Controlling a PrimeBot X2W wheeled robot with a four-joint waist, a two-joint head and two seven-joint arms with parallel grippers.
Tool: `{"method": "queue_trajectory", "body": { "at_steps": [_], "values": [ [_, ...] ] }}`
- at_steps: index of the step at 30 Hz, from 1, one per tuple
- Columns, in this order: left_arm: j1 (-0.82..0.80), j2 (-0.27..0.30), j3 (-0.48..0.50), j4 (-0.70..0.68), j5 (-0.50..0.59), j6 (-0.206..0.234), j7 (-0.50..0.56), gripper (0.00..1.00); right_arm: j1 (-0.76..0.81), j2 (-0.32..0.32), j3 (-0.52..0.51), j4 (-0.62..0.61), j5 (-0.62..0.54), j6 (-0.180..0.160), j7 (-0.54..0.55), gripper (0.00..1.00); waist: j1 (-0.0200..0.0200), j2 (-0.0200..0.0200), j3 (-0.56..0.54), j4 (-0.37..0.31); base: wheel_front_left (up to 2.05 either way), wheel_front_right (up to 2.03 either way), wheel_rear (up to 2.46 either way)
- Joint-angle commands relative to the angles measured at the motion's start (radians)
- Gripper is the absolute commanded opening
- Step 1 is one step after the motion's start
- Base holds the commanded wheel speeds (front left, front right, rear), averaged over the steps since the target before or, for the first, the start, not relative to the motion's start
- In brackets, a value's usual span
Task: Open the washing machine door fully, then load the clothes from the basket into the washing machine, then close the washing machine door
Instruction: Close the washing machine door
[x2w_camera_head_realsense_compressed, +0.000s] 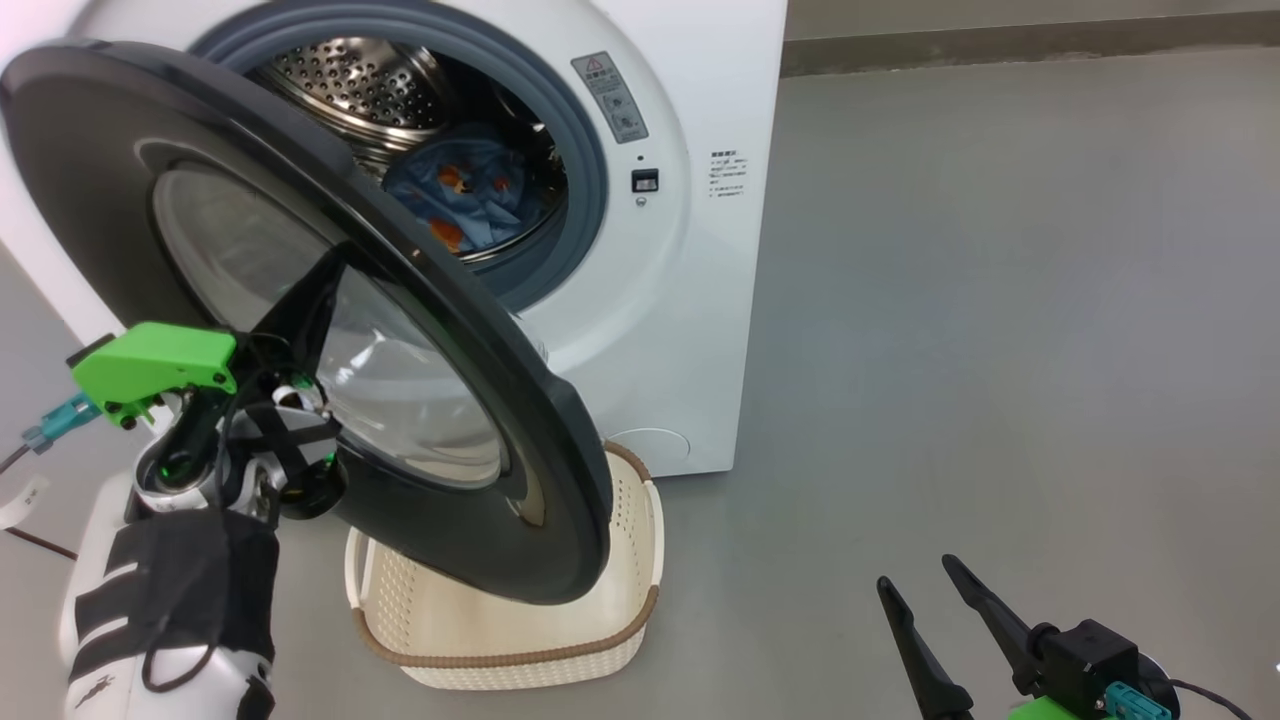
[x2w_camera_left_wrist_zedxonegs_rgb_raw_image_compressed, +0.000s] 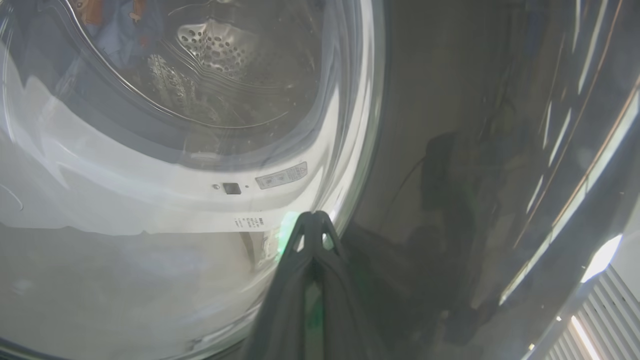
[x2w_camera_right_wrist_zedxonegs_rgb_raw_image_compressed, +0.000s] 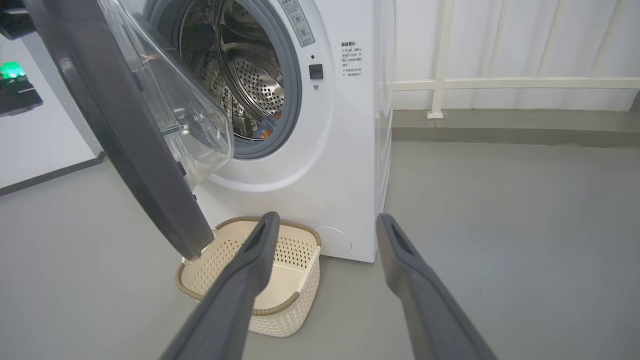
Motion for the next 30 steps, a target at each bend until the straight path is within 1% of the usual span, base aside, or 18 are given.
{"method": "queue_trajectory", "body": {
  "at_steps": [1, 6, 13, 22, 30],
  "values": [
    [-0.055, 0.019, 0.012, -0.014, -0.006, -0.014, -0.004, 0.0, -0.017, -0.01, 0.026, -0.02, 0.002, 0.002, -0.012, 1.0, 0.0, 0.0, -0.001, -0.005, 0.0, 0.0, 0.0],
    [-0.079, 0.019, 0.003, 0.029, -0.018, -0.032, -0.025, 0.0, -0.015, -0.014, 0.027, -0.02, 0.003, 0.002, -0.012, 1.0, 0.0, 0.0, -0.004, -0.018, 0.0, 0.0, 0.0],
    [-0.1, 0.019, -0.02, 0.058, -0.037, -0.039, -0.047, 0.0, -0.012, -0.016, 0.029, -0.021, 0.002, 0.002, -0.012, 1.0, 0.0, 0.0, -0.005, -0.032, 0.0, 0.0, 0.0],
    [-0.101, 0.019, -0.037, 0.036, -0.05, -0.04, -0.061, 0.0, -0.014, -0.012, 0.03, -0.022, 0.001, 0.002, -0.012, 1.0, 0.0, 0.0, 0.0, -0.044, 0.0, 0.0, 0.0],
    [-0.098, 0.019, -0.029, 0.031, -0.034, -0.04, -0.073, 0.0, -0.012, -0.009, 0.021, -0.022, 0.001, 0.002, -0.012, 1.0, 0.0, 0.0, 0.0, -0.038, 0.0, 0.0, 0.0]
  ]
}}
